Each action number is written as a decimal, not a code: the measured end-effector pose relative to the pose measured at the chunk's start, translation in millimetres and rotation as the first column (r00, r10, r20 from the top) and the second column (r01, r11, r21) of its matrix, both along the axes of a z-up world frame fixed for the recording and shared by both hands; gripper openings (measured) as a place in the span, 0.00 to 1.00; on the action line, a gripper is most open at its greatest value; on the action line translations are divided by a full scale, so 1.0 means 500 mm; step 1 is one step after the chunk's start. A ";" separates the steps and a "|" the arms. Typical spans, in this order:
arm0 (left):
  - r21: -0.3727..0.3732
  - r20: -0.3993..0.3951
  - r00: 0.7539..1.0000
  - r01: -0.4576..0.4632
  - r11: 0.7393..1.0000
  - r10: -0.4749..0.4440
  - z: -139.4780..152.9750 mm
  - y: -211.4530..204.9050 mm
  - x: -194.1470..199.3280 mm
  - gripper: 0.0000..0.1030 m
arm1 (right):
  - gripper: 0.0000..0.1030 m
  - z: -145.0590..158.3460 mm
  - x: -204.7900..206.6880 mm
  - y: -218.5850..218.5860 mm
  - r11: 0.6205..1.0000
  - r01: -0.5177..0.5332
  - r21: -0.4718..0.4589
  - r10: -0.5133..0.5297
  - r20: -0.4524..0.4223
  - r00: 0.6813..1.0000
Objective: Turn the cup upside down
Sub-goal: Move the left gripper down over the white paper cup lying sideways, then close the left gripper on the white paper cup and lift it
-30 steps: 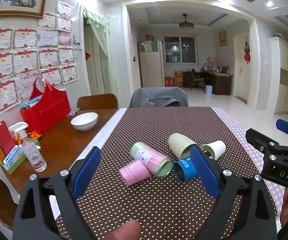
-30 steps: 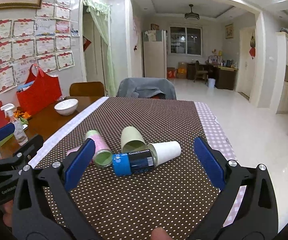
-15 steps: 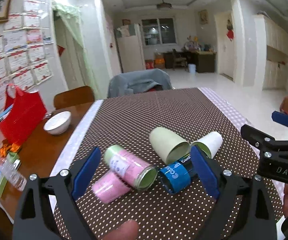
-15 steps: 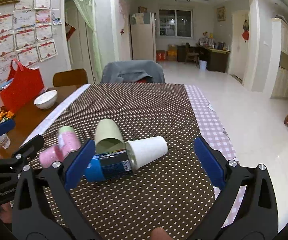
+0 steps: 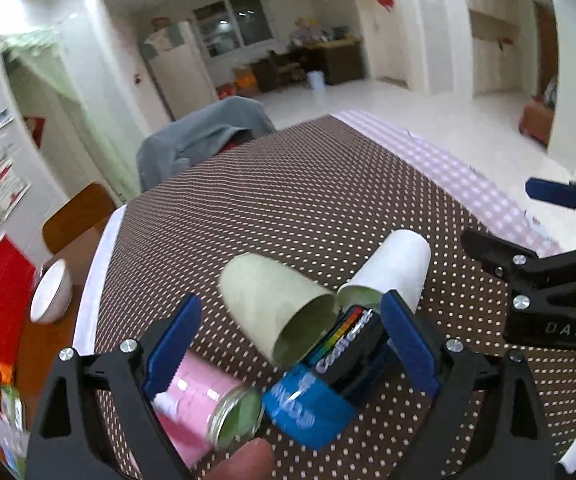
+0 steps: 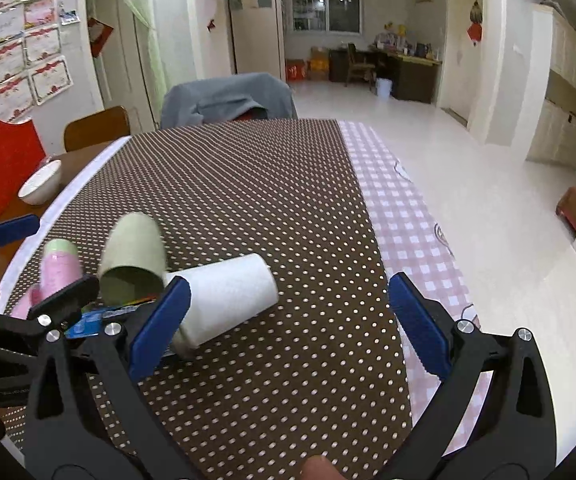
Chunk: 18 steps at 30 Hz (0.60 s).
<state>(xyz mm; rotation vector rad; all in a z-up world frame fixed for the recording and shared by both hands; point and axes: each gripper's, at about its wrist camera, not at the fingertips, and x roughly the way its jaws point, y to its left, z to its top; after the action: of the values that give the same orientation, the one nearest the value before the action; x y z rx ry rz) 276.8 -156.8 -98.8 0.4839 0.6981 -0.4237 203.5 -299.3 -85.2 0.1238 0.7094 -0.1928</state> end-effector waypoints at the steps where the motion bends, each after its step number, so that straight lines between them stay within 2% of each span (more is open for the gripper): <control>1: 0.021 -0.008 1.000 0.020 1.000 -0.019 -0.010 -0.017 0.012 0.87 | 0.94 -0.012 0.009 -0.008 1.000 0.005 0.003 -0.005 -0.016 1.000; 5: 0.090 -0.044 0.994 0.099 0.991 -0.096 -0.044 -0.067 0.044 0.87 | 0.94 -0.050 0.031 -0.044 0.999 0.031 0.035 -0.029 -0.067 0.997; 10: 0.169 -0.096 0.979 0.196 0.966 -0.182 -0.075 -0.115 0.074 0.87 | 0.94 -0.085 0.042 -0.084 0.997 0.064 0.049 -0.058 -0.109 0.992; 15: 0.163 -0.177 0.950 0.287 0.944 -0.259 -0.084 -0.145 0.089 0.87 | 0.94 -0.100 0.042 -0.114 0.993 0.098 0.067 -0.089 -0.121 0.989; 18: 0.158 -0.239 0.920 0.352 0.923 -0.310 -0.093 -0.159 0.091 0.87 | 0.94 -0.107 0.041 -0.125 0.991 0.111 0.081 -0.100 -0.125 0.987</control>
<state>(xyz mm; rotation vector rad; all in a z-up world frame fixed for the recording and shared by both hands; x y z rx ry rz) 322.2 -236.3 -145.2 0.7602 0.8710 -0.7390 224.0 -361.6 -138.6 0.2353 0.8324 -0.2725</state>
